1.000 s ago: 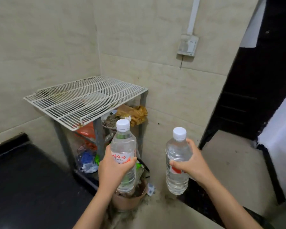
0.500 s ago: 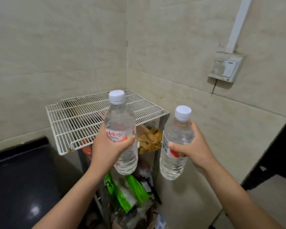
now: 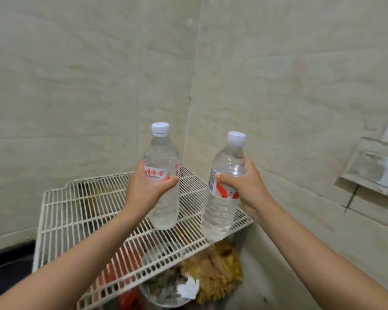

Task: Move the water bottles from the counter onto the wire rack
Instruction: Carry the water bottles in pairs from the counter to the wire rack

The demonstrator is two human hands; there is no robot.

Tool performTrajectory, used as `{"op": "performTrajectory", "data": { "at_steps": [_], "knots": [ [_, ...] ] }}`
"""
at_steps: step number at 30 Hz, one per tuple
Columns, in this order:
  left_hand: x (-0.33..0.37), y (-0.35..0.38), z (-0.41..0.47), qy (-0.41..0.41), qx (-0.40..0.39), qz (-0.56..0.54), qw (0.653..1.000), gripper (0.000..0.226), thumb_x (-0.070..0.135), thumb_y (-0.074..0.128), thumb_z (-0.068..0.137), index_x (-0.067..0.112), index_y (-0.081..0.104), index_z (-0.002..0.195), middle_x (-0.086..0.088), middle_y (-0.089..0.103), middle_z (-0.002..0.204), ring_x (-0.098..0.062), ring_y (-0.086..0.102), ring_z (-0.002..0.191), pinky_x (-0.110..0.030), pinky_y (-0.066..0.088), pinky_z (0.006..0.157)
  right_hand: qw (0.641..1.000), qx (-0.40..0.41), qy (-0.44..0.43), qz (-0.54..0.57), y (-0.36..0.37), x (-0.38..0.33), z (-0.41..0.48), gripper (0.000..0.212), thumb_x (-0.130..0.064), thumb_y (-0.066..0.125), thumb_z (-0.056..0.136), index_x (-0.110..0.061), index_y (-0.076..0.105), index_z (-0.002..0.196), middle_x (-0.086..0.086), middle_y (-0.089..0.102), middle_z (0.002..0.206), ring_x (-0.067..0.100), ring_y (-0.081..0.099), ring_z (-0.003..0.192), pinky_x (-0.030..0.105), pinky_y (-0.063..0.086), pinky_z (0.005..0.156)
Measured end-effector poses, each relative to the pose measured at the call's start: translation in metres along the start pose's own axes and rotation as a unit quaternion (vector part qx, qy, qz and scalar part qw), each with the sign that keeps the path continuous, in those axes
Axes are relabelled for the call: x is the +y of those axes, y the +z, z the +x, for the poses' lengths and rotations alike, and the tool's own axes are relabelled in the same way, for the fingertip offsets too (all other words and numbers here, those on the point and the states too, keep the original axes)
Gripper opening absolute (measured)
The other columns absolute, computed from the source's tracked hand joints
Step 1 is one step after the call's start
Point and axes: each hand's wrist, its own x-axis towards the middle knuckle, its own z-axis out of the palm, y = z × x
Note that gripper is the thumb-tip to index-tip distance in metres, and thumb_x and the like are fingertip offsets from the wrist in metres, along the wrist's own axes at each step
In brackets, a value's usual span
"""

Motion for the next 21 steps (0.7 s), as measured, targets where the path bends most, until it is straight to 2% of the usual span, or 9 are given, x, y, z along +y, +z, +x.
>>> {"op": "performTrajectory", "data": {
  "at_steps": [3,7,9,12,16,19,21],
  "knots": [
    [-0.023,0.001,0.039,0.004,0.01,0.034,0.999,0.061,0.036,0.078,0.063,0.024,0.049,0.115,0.002,0.064,0.101,-0.017,0.062,0.089,-0.034,0.052,0.074,0.999,0.023,0.019,0.018,0.017,0.02,0.045,0.046,0.007,0.071,0.067,-0.023,0.046,0.091,0.008,0.06,0.092,0.021,0.062,0.079,0.038,0.053,0.075],
    [-0.05,0.004,0.078,-0.016,0.008,0.064,0.998,0.061,0.038,0.078,0.063,0.022,0.048,0.114,0.001,0.064,0.097,-0.018,0.062,0.085,-0.039,0.054,0.076,0.998,0.016,0.056,-0.016,0.03,0.038,0.087,0.055,0.002,0.072,0.066,-0.015,0.044,0.11,0.011,0.06,0.099,0.024,0.064,0.083,0.041,0.055,0.079],
    [-0.06,0.008,0.093,-0.027,0.012,0.075,0.997,0.062,0.041,0.078,0.062,0.022,0.048,0.113,0.003,0.063,0.092,-0.018,0.062,0.083,-0.041,0.054,0.076,0.997,0.016,0.068,-0.024,0.035,0.043,0.108,0.057,0.003,0.072,0.066,-0.014,0.043,0.112,0.009,0.06,0.098,0.023,0.063,0.082,0.04,0.055,0.077],
    [-0.07,0.018,0.114,-0.046,0.031,0.077,0.996,0.061,0.043,0.077,0.061,0.022,0.048,0.109,0.006,0.06,0.086,-0.019,0.061,0.081,-0.041,0.054,0.075,0.997,-0.003,0.078,-0.029,0.042,0.049,0.143,0.056,0.003,0.071,0.068,-0.014,0.042,0.113,0.005,0.059,0.093,0.017,0.062,0.076,0.031,0.054,0.067],
    [-0.08,0.033,0.138,-0.06,0.045,0.09,0.993,0.059,0.046,0.074,0.063,0.022,0.047,0.109,0.004,0.062,0.088,-0.019,0.062,0.079,-0.043,0.056,0.074,0.994,-0.04,0.074,-0.062,0.051,0.059,0.191,0.055,0.001,0.072,0.068,-0.015,0.041,0.111,0.007,0.059,0.097,0.017,0.062,0.079,0.033,0.054,0.074],
    [-0.086,0.044,0.157,-0.076,0.071,0.103,0.989,0.057,0.042,0.075,0.064,0.022,0.045,0.109,0.002,0.061,0.089,-0.021,0.062,0.079,-0.043,0.056,0.074,0.994,-0.06,0.067,-0.056,0.058,0.068,0.223,0.053,0.001,0.072,0.069,-0.014,0.043,0.109,0.005,0.06,0.094,0.016,0.062,0.076,0.029,0.053,0.067],
    [-0.088,0.052,0.17,-0.081,0.091,0.113,0.986,0.055,0.041,0.074,0.065,0.023,0.043,0.107,0.002,0.059,0.088,-0.021,0.06,0.079,-0.04,0.054,0.072,0.995,-0.065,0.067,-0.041,0.062,0.076,0.244,0.052,0.002,0.073,0.067,-0.014,0.044,0.107,0.009,0.062,0.097,0.021,0.063,0.079,0.035,0.055,0.071]
  ]
}}
